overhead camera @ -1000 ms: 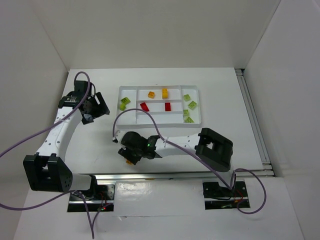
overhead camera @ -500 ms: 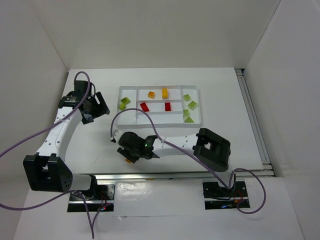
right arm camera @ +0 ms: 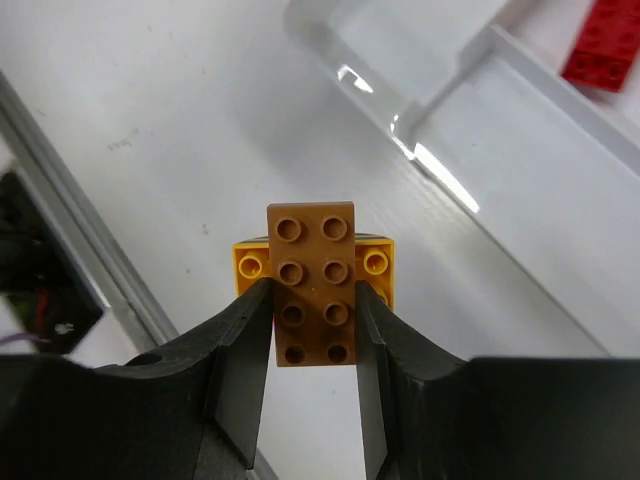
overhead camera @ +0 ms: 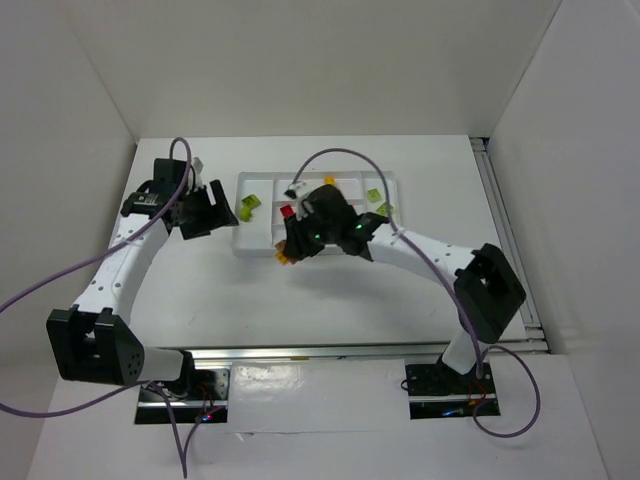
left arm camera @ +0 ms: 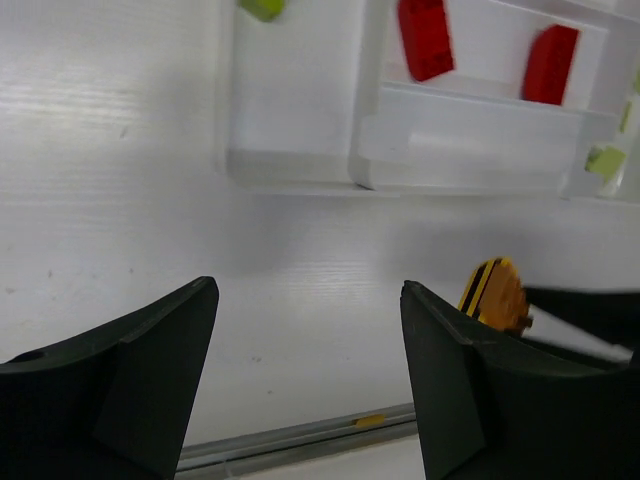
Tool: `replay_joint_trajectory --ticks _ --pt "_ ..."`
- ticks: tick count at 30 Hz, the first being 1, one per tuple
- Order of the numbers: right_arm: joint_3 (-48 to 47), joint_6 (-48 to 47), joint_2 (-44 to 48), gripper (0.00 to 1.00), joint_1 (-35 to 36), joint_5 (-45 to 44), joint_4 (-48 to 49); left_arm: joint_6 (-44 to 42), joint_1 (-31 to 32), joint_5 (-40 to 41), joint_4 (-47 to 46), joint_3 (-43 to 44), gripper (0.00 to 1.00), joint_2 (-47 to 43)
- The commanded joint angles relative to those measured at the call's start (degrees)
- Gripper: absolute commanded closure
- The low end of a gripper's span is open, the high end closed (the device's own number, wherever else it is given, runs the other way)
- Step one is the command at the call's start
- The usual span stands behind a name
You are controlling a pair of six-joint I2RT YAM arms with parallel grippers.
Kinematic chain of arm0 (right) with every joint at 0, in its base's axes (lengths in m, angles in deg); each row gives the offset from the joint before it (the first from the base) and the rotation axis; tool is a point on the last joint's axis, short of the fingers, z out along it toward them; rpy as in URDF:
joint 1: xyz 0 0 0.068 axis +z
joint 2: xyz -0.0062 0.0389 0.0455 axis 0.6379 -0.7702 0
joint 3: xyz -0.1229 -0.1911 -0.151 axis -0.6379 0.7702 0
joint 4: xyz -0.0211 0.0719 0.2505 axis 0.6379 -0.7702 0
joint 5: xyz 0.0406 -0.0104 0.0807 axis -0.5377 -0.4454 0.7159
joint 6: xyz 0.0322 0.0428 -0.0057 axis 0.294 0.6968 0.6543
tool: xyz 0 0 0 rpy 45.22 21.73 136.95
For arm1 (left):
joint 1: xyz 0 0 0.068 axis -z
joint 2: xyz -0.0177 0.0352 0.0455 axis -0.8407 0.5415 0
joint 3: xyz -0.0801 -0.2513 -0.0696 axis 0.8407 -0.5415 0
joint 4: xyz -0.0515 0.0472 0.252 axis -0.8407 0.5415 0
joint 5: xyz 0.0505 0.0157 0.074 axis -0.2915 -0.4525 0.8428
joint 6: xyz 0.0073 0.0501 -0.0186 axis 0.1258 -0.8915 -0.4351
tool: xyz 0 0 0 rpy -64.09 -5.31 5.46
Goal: Sort the legos into containers by color
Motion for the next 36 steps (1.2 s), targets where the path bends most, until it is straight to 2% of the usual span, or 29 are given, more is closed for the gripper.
replay_joint_trajectory --ticks 1,3,7,8,12,13,19,25,31,36 --pt "3.6 4.95 5.24 0.78 -6.37 16.04 4.39 -5.71 5.38 -7.81 -6.98 0.63 0.16 -3.77" --pt "7.11 7.93 6.92 0.78 -11.63 21.6 6.77 -6.61 7.68 -10.35 -8.92 -0.07 0.16 -5.09" --pt "14.58 17.5 12.54 0.77 -19.29 37.58 20.26 -10.99 13.21 -17.38 -12.62 -1.4 0.19 -5.1" --pt "16.95 21.09 13.25 0.77 -20.35 39.28 22.49 -13.61 14.36 -18.87 -14.1 -2.09 0.22 -5.1" --pt "19.95 28.58 15.18 0.77 -24.22 45.09 30.06 -19.08 20.16 -20.38 -15.69 -2.63 0.22 -5.71" --pt "20.65 29.9 15.19 0.77 -25.01 46.31 31.98 -19.09 22.87 -19.42 -15.69 -3.15 0.19 -5.71" --pt "19.34 33.25 15.81 0.75 -25.55 46.33 31.3 -19.61 32.03 -13.27 -19.11 -5.62 0.13 -5.71" --pt "20.4 38.26 15.2 0.74 -25.55 47.64 37.8 -17.77 38.36 -5.1 -21.76 -5.62 0.11 -5.18" --pt "21.63 41.51 15.19 0.74 -25.55 48.7 40.87 -17.24 39.6 1.68 -26.06 -7.73 0.23 -6.68" --pt "22.24 42.57 15.19 0.74 -25.55 49.31 42.11 -17.77 39.6 3.09 -24.31 -6.41 0.26 -5.18"
